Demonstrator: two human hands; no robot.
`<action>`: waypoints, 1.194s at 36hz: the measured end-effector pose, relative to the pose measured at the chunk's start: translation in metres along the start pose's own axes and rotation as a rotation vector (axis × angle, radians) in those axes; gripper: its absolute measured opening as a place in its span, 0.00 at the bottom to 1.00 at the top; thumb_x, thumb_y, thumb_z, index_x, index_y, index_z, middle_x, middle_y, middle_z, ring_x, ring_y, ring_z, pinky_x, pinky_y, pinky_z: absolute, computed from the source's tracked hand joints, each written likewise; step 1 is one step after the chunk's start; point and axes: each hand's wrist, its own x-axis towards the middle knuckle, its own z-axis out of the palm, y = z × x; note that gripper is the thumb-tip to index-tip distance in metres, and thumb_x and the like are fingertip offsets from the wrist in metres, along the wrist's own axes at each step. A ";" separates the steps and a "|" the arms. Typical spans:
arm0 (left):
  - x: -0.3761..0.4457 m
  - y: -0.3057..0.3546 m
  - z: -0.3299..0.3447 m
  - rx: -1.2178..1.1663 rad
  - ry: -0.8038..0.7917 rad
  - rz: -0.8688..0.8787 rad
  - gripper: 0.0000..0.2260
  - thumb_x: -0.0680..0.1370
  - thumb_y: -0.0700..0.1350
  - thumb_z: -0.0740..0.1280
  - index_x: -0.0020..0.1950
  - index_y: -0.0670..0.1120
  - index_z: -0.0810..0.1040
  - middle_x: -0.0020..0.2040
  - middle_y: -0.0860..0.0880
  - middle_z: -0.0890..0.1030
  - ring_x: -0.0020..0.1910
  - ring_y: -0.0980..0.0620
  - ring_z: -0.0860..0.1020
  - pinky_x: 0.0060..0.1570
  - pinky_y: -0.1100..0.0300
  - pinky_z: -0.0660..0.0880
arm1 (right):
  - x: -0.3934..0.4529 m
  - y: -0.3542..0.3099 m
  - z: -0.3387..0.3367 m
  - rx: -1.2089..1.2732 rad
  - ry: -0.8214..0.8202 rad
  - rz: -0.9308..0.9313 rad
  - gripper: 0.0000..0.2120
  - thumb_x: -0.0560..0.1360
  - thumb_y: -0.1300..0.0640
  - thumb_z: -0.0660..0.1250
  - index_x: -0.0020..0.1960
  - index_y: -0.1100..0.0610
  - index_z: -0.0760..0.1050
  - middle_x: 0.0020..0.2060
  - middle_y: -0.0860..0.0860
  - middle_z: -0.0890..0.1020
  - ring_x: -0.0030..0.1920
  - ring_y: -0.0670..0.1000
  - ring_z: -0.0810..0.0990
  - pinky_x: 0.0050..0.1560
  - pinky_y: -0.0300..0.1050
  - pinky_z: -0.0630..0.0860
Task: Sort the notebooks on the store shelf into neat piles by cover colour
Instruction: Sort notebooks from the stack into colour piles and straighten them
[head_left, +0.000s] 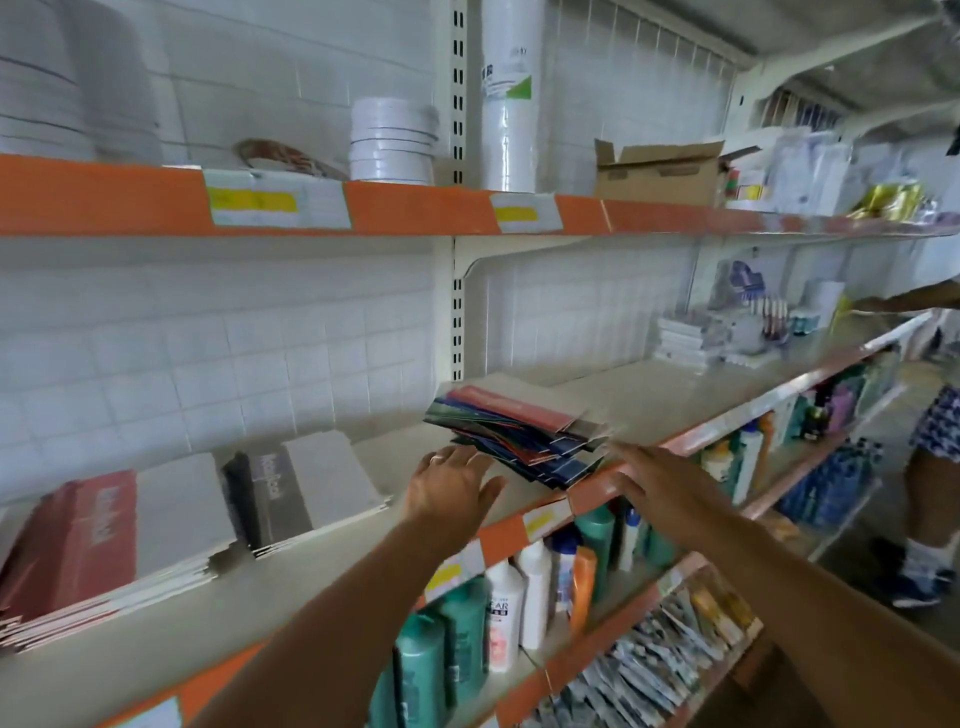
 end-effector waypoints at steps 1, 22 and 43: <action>0.005 -0.001 0.002 0.007 -0.002 -0.003 0.20 0.82 0.58 0.51 0.71 0.53 0.67 0.72 0.52 0.67 0.72 0.51 0.63 0.70 0.56 0.57 | 0.009 0.002 0.002 0.023 -0.010 -0.003 0.22 0.83 0.49 0.54 0.76 0.51 0.59 0.68 0.50 0.72 0.65 0.50 0.73 0.60 0.43 0.69; 0.093 0.047 0.030 0.049 0.088 -0.350 0.17 0.83 0.55 0.51 0.69 0.52 0.69 0.70 0.53 0.70 0.69 0.52 0.66 0.67 0.56 0.61 | 0.183 0.061 0.049 0.141 -0.145 -0.468 0.30 0.80 0.47 0.59 0.78 0.47 0.51 0.77 0.47 0.55 0.76 0.51 0.56 0.75 0.50 0.55; 0.084 0.099 0.034 0.175 0.240 -0.572 0.20 0.81 0.43 0.57 0.74 0.53 0.65 0.72 0.55 0.68 0.71 0.54 0.65 0.66 0.61 0.62 | 0.211 0.072 0.068 0.091 0.052 -0.866 0.23 0.79 0.40 0.54 0.70 0.48 0.70 0.62 0.45 0.77 0.61 0.48 0.72 0.59 0.44 0.68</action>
